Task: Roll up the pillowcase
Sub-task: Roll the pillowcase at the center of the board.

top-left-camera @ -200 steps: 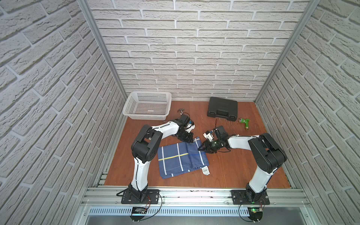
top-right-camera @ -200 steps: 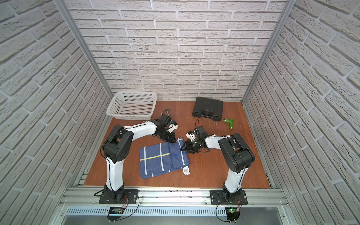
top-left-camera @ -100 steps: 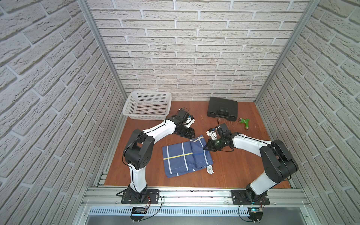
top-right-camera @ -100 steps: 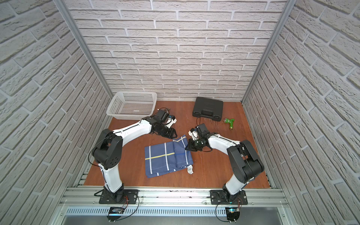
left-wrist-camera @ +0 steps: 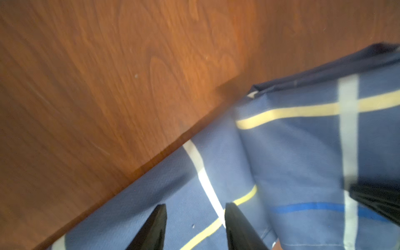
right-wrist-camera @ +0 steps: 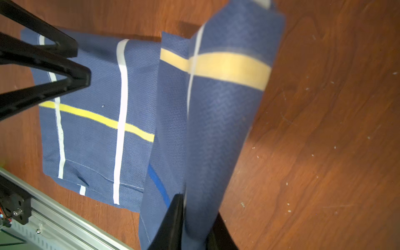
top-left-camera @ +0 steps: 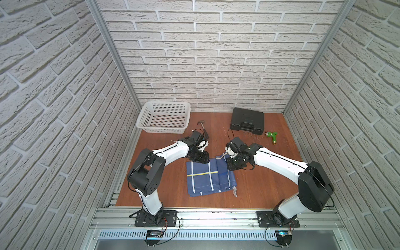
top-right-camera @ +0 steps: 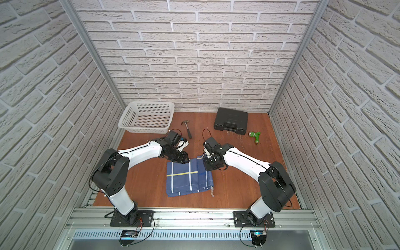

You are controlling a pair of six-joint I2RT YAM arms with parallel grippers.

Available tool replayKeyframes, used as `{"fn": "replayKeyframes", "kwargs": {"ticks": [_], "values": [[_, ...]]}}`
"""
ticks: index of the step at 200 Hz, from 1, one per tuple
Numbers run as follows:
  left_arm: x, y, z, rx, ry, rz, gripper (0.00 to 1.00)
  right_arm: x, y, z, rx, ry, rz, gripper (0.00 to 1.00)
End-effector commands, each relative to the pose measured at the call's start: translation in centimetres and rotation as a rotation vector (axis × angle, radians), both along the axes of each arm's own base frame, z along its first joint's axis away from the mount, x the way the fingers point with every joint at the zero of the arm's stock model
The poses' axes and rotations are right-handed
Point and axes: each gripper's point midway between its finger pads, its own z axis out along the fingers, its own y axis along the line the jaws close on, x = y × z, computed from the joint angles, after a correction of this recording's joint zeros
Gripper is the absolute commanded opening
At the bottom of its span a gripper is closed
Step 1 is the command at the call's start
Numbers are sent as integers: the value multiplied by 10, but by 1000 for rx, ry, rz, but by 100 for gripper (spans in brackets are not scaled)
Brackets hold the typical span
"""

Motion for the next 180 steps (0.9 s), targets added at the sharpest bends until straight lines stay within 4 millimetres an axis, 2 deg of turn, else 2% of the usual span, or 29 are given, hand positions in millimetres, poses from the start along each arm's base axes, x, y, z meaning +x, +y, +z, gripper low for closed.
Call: {"fn": "replayKeyframes", "kwargs": {"ticks": [1, 52, 118, 157, 180], "values": [[9, 0, 19, -51, -67, 33, 48, 0, 3, 8, -79, -28, 25, 23], [3, 20, 26, -45, -75, 73, 48, -5, 43, 12, -77, -36, 132, 27], [-4, 67, 38, -55, -91, 186, 48, -18, 107, 9, -8, -19, 304, 30], [-11, 86, 42, -55, -97, 231, 49, -20, 131, -3, 19, 6, 356, 32], [-13, 89, 43, -65, -97, 242, 49, -21, 147, -8, 64, 33, 392, 33]]}}
